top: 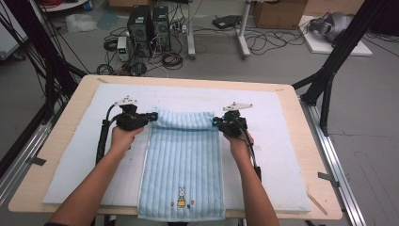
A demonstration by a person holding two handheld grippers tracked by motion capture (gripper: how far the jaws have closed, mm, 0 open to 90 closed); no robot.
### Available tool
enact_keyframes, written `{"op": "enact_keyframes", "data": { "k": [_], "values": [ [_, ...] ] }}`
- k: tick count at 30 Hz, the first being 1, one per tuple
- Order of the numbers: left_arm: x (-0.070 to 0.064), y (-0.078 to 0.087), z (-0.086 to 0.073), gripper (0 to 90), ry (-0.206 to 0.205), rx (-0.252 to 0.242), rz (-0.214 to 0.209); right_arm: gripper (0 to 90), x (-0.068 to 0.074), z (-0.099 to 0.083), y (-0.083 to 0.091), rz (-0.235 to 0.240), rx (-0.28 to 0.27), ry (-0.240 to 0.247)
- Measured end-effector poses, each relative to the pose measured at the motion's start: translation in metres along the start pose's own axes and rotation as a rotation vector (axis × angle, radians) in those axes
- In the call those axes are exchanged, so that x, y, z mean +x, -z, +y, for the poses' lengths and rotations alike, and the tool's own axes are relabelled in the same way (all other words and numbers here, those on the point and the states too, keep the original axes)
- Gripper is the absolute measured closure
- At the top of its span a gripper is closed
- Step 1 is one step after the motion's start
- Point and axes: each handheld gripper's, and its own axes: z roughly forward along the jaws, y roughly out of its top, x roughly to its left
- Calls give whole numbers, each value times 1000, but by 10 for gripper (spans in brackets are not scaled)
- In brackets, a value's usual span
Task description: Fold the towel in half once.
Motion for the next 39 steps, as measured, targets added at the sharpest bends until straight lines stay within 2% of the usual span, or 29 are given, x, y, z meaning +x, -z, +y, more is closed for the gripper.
{"op": "enact_keyframes", "data": {
  "k": [5, 7, 9, 10, 13, 19, 24, 27, 29, 30, 31, 32, 33, 35, 36, 39],
  "values": [
    [-14, 13, -11, 852, -23, -4, -15, 848, 10, -11, 17, 14, -5, 11],
    [-19, 20, -16, 851, -45, -4, -24, 848, 15, -13, 23, 18, 2, 25],
    [-23, 25, -23, 851, -44, -8, -24, 848, 20, -14, 30, 23, -3, 32],
    [-23, 27, -25, 851, -48, -5, -23, 847, 24, -15, 35, 25, -23, 39],
    [-26, 35, -36, 851, -40, 0, -30, 848, 33, -20, 41, 40, -13, 46],
    [-36, 46, -52, 851, -44, 9, -58, 847, 46, -39, 51, 53, 12, 55],
    [-41, 52, -64, 850, -43, 37, -68, 847, 50, -55, 56, 69, 23, 37],
    [-45, 51, -70, 849, -71, 71, -67, 847, 52, -64, 55, 76, 53, 39],
    [-45, 49, -71, 833, -75, 84, -60, 841, 53, -68, 52, 75, 72, 35],
    [-44, 49, -71, 787, -64, 84, -51, 826, 53, -70, 51, 76, 81, 31],
    [-41, 48, -70, 669, -43, 79, -32, 786, 52, -70, 50, 72, 83, 31],
    [-38, 49, -68, 573, -25, 73, -17, 718, 51, -69, 50, 66, 79, 22],
    [-34, 49, -65, 520, -12, 60, -2, 641, 50, -67, 51, 57, 66, 9],
    [-27, 49, -60, 461, 30, 37, 15, 507, 46, -60, 55, 22, 15, -24],
    [-22, 48, -57, 449, 46, 21, 24, 483, 44, -58, 56, 15, -1, -35],
    [-13, 43, -47, 444, 46, 10, 34, 428, 33, -48, 56, 1, -30, -76]
  ]
}}
